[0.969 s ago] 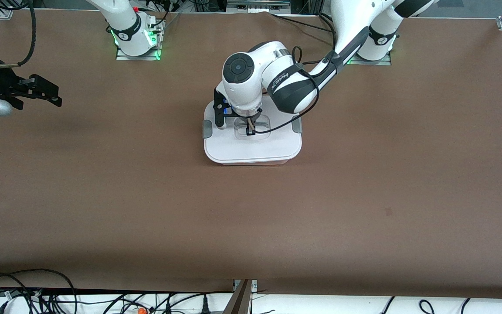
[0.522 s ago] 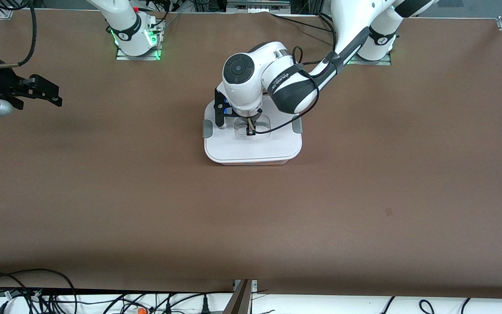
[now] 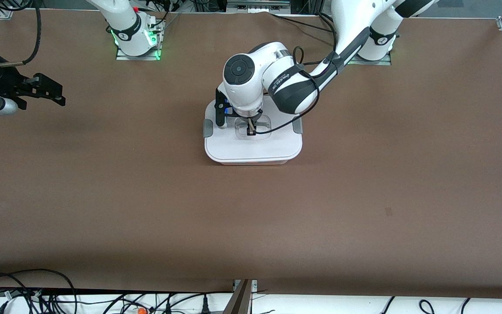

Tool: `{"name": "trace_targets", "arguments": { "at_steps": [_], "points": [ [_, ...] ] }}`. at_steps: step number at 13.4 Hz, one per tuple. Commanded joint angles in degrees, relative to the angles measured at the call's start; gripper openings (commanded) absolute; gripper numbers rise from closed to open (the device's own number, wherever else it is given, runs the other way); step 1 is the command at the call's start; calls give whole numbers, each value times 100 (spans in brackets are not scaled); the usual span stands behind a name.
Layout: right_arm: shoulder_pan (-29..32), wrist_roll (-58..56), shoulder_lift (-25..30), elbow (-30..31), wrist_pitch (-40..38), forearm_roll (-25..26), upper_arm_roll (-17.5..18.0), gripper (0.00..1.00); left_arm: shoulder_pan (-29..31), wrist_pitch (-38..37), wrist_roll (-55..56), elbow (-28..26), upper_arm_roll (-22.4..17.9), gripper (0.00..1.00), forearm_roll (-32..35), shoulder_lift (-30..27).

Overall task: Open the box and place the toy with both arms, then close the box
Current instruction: 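Lower the lid onto the box and press it down with the left gripper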

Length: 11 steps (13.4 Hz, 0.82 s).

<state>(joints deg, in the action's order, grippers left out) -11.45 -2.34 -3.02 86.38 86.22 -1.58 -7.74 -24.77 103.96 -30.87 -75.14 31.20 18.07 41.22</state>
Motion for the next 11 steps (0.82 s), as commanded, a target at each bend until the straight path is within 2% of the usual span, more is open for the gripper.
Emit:
{"name": "trace_targets", "arguments": {
  "at_steps": [1, 3, 4, 5, 9, 11],
  "points": [
    [-42, 58, 12, -104, -79, 27, 18, 100, 77, -289, -156, -317, -18, 0, 180, -53],
    [-103, 49, 3, -104, -71, 53, 9, 100, 77, -280, -69, -317, -18, 0, 171, -27],
    [-103, 49, 3, -104, -62, 53, 0, 100, 77, -280, -33, -317, -18, 33, 162, -35],
    [-95, 49, 3, -104, -62, 53, -17, 100, 95, -271, -120, -300, -18, 99, 162, -53],
    [-59, 49, -6, -95, -62, 53, -44, 100, 130, -324, -50, -247, -9, 100, 74, -430],
    [-51, 49, -6, -104, -62, 44, -53, 100, 296, -534, 2, -220, -18, 100, -310, -685]
  ]
}}
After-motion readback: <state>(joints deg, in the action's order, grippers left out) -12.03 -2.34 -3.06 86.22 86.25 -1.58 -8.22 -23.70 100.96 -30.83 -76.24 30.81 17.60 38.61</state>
